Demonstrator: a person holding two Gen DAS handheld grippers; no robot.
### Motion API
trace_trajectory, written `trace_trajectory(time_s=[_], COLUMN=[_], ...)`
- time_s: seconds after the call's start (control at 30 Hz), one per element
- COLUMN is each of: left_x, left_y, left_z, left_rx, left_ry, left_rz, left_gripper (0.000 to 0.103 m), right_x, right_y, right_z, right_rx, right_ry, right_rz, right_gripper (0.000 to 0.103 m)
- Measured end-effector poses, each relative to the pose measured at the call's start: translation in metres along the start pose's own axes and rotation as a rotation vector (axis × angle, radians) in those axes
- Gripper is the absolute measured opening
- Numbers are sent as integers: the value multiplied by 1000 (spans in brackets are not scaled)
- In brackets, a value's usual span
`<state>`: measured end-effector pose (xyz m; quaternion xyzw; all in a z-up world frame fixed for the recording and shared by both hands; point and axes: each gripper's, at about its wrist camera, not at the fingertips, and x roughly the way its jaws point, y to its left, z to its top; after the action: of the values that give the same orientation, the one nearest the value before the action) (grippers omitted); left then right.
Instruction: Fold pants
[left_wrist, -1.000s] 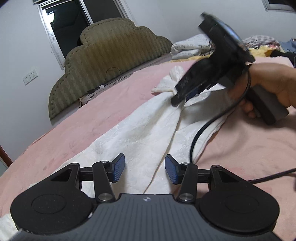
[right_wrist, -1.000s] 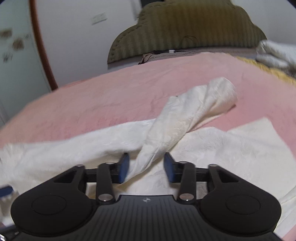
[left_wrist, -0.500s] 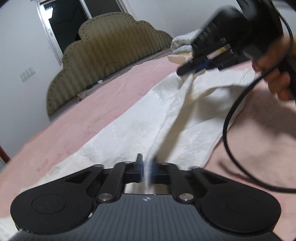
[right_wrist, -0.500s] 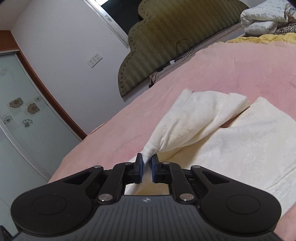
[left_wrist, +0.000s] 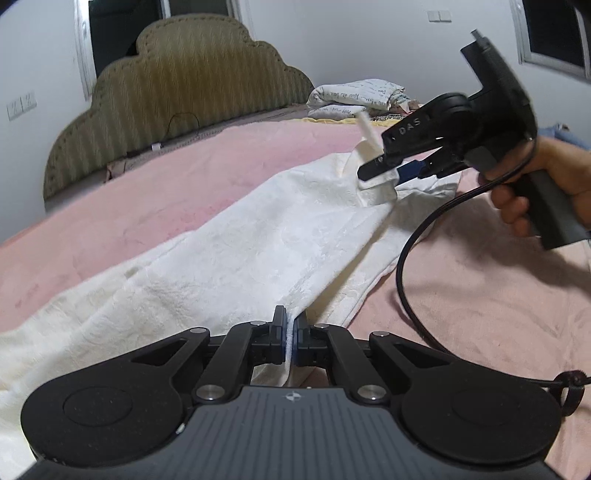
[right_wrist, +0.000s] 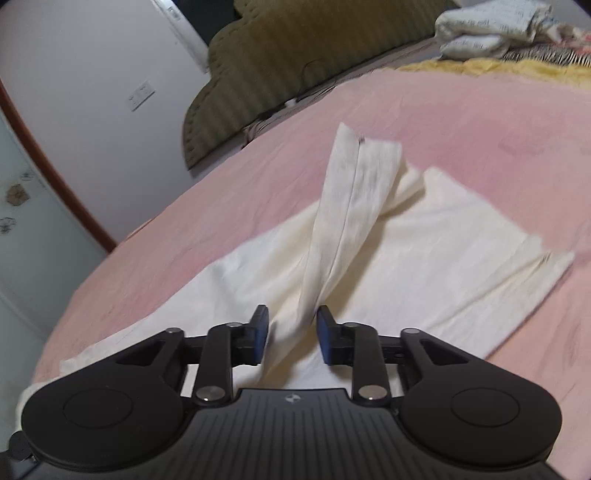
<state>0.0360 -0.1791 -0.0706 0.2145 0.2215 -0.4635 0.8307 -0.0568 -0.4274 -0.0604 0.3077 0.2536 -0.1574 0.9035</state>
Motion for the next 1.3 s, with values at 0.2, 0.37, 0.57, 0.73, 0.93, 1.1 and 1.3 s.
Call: trace_trajectory(time_s=[0.2, 0.37, 0.57, 0.73, 0.93, 1.1, 1.3], left_x=[2, 1, -7, -45, -21, -9, -17], left_y=[7, 16, 26, 44, 23, -17, 34], left_z=[0, -1, 0, 12, 17, 2, 18], left_rx=[-43, -103, -207, -341, -156, 33, -184], left_ry=[10, 3, -61, -269, -35, 9, -15], left_rz=[-32, -60, 0, 139, 31, 65, 83], left_gripper=[5, 6, 6, 6, 9, 9, 9], right_x=[12, 14, 23, -43, -37, -21, -10], right_y=[-31, -67, -41, 54, -12, -87, -52], right_z=[19, 24, 70, 124, 85, 20, 65], right_rx=[96, 252, 226, -76, 9, 223, 141], right_ry=[-91, -103, -104, -392, -246, -82, -102], right_rz=[-111, -44, 94, 369, 83, -46, 29], right_gripper=[59, 15, 5, 5, 5, 5, 5])
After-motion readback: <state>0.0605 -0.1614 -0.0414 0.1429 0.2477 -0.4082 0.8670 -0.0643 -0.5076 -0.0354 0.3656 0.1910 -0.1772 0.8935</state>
